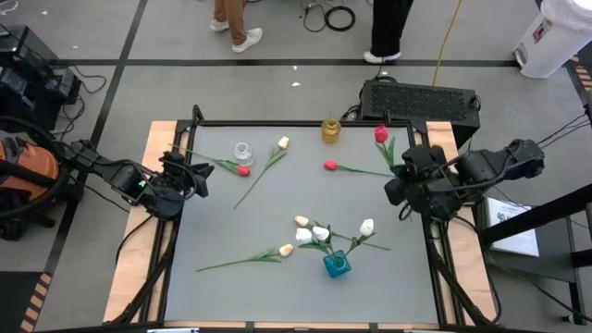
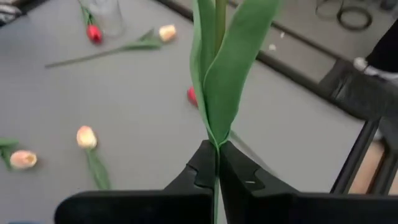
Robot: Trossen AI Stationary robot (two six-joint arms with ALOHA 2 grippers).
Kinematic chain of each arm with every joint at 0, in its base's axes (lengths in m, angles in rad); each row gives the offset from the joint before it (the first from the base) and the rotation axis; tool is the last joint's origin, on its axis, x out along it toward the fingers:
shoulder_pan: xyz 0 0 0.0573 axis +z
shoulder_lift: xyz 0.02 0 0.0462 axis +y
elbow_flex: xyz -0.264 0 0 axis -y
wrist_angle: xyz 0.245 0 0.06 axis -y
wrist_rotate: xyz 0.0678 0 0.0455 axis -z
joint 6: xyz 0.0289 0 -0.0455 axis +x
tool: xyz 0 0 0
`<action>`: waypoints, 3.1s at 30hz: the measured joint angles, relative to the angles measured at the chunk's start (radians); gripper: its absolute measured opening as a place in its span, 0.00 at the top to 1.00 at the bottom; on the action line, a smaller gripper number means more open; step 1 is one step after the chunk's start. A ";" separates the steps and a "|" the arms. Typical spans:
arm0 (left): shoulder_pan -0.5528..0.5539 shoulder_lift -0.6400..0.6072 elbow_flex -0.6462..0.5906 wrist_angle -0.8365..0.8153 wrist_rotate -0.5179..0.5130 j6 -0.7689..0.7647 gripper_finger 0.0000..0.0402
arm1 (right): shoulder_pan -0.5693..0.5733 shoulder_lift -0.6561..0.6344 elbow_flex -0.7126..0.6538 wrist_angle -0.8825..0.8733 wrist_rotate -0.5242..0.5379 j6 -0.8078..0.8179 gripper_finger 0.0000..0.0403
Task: Sort flowers into vase by color
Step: Put the bottom right red tulip into the transparent vase
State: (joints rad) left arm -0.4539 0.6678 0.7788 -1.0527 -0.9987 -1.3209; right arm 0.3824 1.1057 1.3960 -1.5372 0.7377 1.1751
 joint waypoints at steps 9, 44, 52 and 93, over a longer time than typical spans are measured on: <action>0.000 0.000 0.000 0.000 0.000 -0.002 0.69 | -0.116 -0.001 0.054 0.242 0.079 -0.367 1.00; 0.000 -0.005 0.027 0.188 -0.011 0.298 0.69 | -0.449 0.146 0.054 1.244 -0.436 -0.841 1.00; 0.000 -0.007 0.092 0.434 -0.006 0.642 0.69 | -0.449 0.228 0.054 1.320 -0.561 -0.826 1.00; 0.398 0.285 0.116 1.399 0.528 1.068 0.69 | -0.488 0.253 0.054 1.450 -0.691 -0.933 1.00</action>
State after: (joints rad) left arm -0.0557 0.9528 0.8951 0.3460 -0.4709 -0.2525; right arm -0.1055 1.3582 1.4498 -0.0870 0.0465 0.2416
